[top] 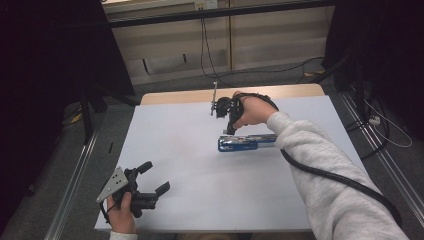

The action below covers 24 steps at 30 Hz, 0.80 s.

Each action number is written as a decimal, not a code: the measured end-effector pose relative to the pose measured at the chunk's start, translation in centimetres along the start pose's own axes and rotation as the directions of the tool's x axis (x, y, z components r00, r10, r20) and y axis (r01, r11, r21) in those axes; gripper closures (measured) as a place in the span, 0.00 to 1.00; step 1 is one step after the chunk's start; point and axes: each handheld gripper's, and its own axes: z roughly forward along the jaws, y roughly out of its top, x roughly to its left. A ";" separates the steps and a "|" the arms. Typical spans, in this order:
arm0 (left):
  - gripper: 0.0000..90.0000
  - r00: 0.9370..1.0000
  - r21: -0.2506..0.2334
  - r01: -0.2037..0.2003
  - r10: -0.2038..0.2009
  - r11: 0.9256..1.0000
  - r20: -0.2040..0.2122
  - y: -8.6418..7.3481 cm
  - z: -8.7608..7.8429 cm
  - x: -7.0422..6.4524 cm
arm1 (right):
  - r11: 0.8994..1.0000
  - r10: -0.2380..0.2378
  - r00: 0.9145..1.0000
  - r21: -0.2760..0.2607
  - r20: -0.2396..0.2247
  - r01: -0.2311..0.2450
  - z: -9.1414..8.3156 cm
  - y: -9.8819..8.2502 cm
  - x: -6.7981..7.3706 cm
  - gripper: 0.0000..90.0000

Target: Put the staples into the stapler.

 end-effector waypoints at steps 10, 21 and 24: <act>0.02 1.000 -0.002 0.005 -0.005 1.000 0.001 0.0 -0.1 0.0 | 1.000 0.024 1.000 -0.007 -0.002 -0.024 -0.2 -0.4 -0.8 0.87; 0.02 1.000 0.004 0.005 -0.005 1.000 0.006 0.0 0.0 0.0 | 1.000 0.024 1.000 -0.013 0.007 -0.024 -0.4 -0.4 -1.2 0.87; 0.02 1.000 0.002 0.010 -0.010 1.000 0.007 0.0 0.0 0.0 | 1.000 0.024 1.000 -0.009 -0.005 -0.024 0.0 -0.4 -1.4 0.87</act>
